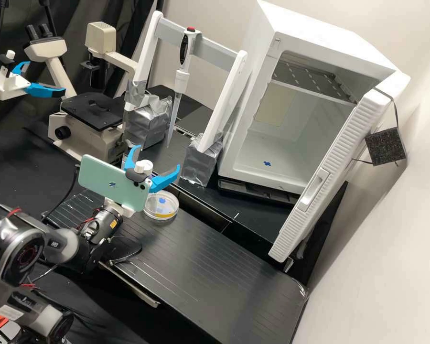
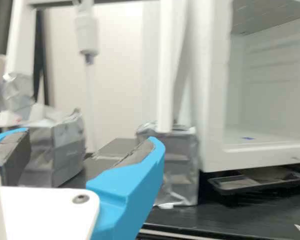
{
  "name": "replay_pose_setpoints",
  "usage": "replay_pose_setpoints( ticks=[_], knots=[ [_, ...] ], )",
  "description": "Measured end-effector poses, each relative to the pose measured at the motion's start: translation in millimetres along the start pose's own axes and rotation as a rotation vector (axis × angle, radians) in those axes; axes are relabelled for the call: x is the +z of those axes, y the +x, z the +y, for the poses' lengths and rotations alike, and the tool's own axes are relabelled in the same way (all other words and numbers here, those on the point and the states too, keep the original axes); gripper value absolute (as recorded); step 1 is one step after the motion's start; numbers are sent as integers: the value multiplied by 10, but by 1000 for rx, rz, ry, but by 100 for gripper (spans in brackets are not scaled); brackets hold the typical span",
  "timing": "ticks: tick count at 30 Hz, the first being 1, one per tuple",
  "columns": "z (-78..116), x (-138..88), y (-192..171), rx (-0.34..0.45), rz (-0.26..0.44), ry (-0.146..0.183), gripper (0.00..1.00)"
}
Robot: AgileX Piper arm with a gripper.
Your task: Close the bottle
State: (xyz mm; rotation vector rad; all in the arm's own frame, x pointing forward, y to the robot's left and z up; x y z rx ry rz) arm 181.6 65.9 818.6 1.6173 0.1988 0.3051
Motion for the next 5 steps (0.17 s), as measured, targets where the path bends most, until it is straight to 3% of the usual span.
replay_pose_setpoints(
  ticks=[5],
  knots=[
    [39,78,-62,21,-40,73,100]
  ],
)
